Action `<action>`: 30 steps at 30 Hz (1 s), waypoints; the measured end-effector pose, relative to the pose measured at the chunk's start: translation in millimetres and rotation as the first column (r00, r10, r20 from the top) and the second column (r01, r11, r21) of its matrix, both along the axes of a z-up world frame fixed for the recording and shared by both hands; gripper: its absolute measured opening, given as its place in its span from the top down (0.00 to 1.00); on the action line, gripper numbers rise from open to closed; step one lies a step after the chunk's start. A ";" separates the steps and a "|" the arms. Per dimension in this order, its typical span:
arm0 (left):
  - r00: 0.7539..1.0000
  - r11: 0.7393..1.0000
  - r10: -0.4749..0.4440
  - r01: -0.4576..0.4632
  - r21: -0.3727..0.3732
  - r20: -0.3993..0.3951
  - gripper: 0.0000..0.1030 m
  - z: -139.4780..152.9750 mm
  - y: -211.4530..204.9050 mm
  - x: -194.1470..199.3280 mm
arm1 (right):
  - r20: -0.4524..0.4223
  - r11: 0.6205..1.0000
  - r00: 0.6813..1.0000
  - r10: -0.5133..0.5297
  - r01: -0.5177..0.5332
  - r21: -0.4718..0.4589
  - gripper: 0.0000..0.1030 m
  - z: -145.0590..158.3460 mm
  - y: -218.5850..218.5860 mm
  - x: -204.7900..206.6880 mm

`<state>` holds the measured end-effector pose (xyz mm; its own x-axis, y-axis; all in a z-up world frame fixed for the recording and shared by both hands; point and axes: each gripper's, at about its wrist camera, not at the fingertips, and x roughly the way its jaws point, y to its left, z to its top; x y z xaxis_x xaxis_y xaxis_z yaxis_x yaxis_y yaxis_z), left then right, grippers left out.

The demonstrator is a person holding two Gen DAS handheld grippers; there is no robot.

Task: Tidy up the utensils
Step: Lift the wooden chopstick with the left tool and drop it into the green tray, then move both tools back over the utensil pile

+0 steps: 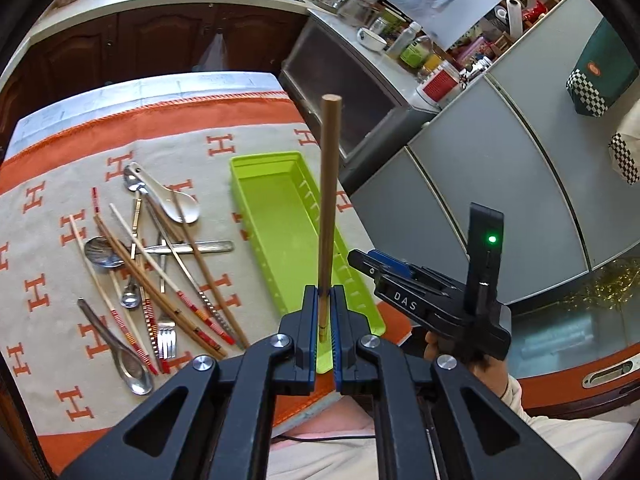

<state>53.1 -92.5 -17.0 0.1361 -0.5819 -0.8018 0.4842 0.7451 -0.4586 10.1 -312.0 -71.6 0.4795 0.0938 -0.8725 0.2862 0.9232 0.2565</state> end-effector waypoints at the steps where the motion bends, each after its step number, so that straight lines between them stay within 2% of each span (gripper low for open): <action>1: 1.000 1.000 -0.008 0.008 0.001 -0.012 0.97 -4.9 -6.9 0.9 | 0.003 1.000 1.000 -0.004 0.004 -0.002 0.70 1.1 -0.8 -1.8; 3: 0.998 1.000 -0.025 0.026 0.010 -0.051 0.97 -22.6 -23.4 7.4 | 0.006 1.000 1.000 -0.012 0.012 -0.006 0.70 2.9 -3.1 -5.5; 7: 0.994 0.995 -0.045 0.054 0.084 -0.098 0.96 -69.6 -58.2 21.6 | 0.001 0.999 1.000 -0.025 0.025 -0.022 0.70 3.1 -6.5 -11.2; 10: 0.998 0.987 -0.030 0.039 0.155 -0.060 0.95 -91.0 -73.4 23.9 | -0.010 0.999 0.999 -0.036 0.036 -0.023 0.70 0.1 -10.2 -14.1; 12: 0.999 0.982 -0.022 0.029 0.186 -0.041 0.89 -98.5 -76.3 22.3 | -0.021 0.999 0.999 -0.039 0.039 -0.015 0.70 -2.7 -12.4 -14.5; 13: 0.999 0.982 -0.014 0.022 0.189 -0.040 0.83 -101.4 -75.3 21.9 | -0.025 0.999 0.999 -0.039 0.039 -0.012 0.70 -4.3 -13.2 -14.0; 16: 0.999 0.981 0.017 -0.011 0.196 -0.029 0.72 -104.1 -66.6 23.4 | -0.037 0.999 0.999 -0.033 0.032 -0.009 0.70 -9.2 -13.0 -10.7; 18: 0.999 0.979 0.037 -0.035 0.201 -0.005 0.70 -102.0 -57.7 23.4 | -0.043 1.000 0.999 -0.026 0.026 -0.001 0.70 -12.2 -11.3 -7.5; 23: 0.990 0.968 0.118 -0.131 0.214 0.072 0.48 -93.3 -27.6 20.0 | -0.048 1.000 0.999 0.008 -0.007 0.010 0.70 -17.2 -0.2 0.6; 30: 0.956 0.928 0.265 -0.288 0.236 0.124 0.48 -85.3 28.7 19.1 | -0.051 0.997 0.996 0.079 -0.079 0.009 0.70 -19.5 22.0 6.6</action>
